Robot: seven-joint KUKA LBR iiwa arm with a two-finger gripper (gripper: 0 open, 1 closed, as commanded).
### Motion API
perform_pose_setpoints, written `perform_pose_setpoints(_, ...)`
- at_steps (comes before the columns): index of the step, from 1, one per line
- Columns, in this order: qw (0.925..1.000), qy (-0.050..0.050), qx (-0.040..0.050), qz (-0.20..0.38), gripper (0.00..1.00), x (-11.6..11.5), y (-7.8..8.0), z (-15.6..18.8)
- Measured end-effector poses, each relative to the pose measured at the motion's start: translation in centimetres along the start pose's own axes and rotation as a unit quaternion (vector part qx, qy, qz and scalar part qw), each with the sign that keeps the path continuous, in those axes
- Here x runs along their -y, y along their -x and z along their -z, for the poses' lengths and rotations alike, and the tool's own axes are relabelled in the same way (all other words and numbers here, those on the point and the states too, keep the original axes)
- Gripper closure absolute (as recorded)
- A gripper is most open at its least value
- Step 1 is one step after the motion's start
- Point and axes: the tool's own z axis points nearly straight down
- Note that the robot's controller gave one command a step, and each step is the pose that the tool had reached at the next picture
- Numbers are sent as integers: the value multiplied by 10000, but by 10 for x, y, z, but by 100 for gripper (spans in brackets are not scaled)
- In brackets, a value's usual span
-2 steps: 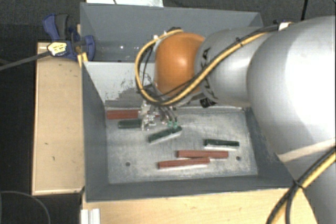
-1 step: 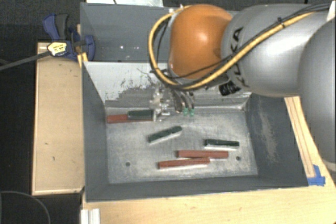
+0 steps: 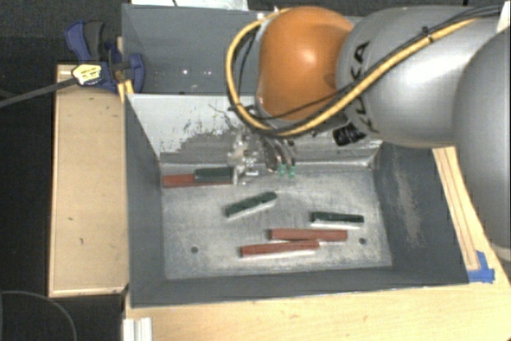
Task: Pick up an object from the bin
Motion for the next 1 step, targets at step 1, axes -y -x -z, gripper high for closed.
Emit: perform_pose_setpoints(1,9986,-12,-35,-523,100,2,0,18)
